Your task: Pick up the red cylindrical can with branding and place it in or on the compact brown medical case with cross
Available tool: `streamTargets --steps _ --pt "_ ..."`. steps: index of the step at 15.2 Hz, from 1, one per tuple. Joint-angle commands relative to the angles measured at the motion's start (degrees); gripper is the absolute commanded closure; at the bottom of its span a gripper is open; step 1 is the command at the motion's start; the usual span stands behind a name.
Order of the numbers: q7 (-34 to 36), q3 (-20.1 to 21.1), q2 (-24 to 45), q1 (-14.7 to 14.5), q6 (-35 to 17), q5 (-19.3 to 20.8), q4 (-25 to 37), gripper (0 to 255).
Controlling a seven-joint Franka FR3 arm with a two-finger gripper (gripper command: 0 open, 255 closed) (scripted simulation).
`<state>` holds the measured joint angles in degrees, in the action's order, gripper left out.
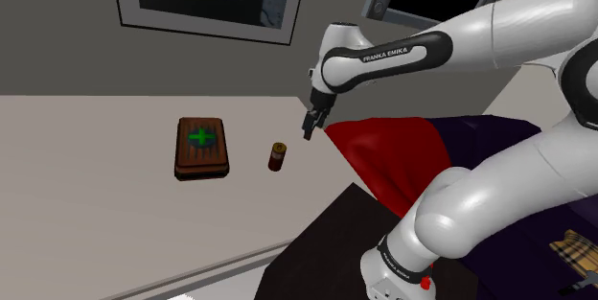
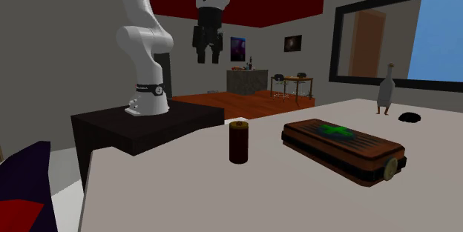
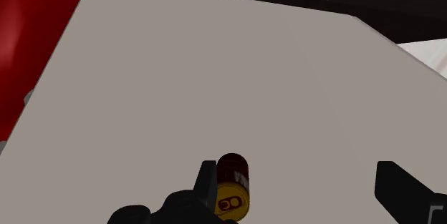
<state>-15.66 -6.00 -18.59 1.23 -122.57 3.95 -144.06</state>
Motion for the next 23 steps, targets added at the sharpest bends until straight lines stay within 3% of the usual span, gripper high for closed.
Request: streamTargets --steps 1,8,14,23 --pt "-0.97 -0.58 4.40 -0.03 -4.19 -0.26 0.76 0" --pt "-4.70 -1.58 20.47 -0.16 -16.08 -2.92 6.32 0" --pt "-8.42 -0.90 34.40 0.74 -23.17 -6.37 14.24 0" --pt "-9.19 -0.22 39.64 1.28 -28.17 -7.46 14.45 0"
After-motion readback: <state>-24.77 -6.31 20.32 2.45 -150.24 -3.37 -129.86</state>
